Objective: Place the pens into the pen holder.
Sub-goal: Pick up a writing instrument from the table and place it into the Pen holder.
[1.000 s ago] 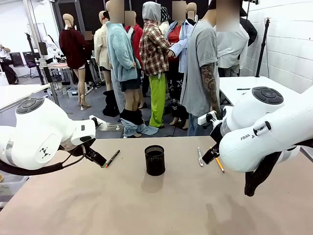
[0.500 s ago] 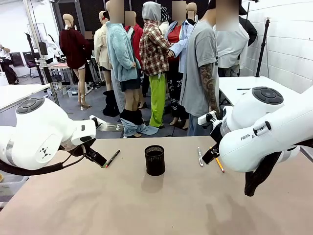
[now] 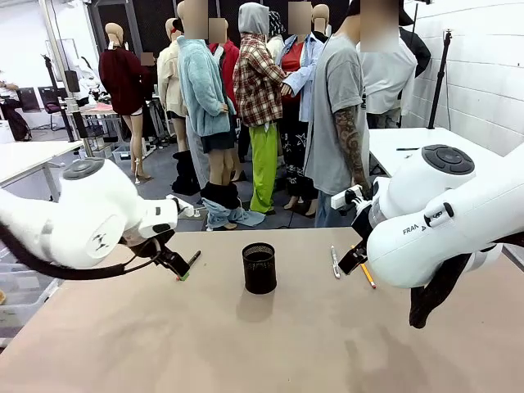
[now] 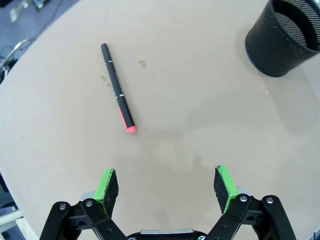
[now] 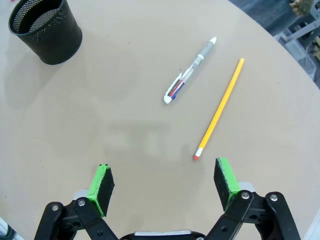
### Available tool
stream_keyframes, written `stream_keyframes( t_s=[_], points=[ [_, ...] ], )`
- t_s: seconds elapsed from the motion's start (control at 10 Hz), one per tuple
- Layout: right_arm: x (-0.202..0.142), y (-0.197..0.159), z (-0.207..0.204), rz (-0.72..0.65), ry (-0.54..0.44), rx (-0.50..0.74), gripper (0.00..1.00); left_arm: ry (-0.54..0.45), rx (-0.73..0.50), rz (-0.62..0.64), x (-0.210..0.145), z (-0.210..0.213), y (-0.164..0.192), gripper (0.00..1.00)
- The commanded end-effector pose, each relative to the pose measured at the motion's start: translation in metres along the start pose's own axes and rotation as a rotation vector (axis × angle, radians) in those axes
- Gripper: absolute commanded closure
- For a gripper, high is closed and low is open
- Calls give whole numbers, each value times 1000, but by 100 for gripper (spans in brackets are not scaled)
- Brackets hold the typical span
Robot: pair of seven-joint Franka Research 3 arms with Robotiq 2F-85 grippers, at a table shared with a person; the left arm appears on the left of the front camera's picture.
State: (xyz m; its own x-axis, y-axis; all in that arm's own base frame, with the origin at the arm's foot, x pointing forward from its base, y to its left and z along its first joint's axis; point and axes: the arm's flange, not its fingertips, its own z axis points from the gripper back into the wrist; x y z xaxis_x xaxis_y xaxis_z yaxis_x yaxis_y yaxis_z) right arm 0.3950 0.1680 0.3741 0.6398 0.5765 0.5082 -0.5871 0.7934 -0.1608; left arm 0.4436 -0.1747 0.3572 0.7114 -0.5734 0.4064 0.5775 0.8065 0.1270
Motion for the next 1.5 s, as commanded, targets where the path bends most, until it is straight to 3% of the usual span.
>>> stream_keyframes(
  t_s=[0.0, 0.5, 1.3, 1.4],
  points=[
    [0, 0, 0, 0, 0, 1, 0, 67, 18, -20, 36, -22, 10, 0],
    [0, 0, 0, 0, 0, 1, 0, 171, -53, 30, 75, -71, 45, 0],
    [0, 0, 0, 0, 0, 1, 0, 241, -127, 77, 87, -117, 78, 0],
    [0, 0, 0, 0, 0, 1, 0, 253, -127, 64, 89, -122, 79, 8]
  ],
)
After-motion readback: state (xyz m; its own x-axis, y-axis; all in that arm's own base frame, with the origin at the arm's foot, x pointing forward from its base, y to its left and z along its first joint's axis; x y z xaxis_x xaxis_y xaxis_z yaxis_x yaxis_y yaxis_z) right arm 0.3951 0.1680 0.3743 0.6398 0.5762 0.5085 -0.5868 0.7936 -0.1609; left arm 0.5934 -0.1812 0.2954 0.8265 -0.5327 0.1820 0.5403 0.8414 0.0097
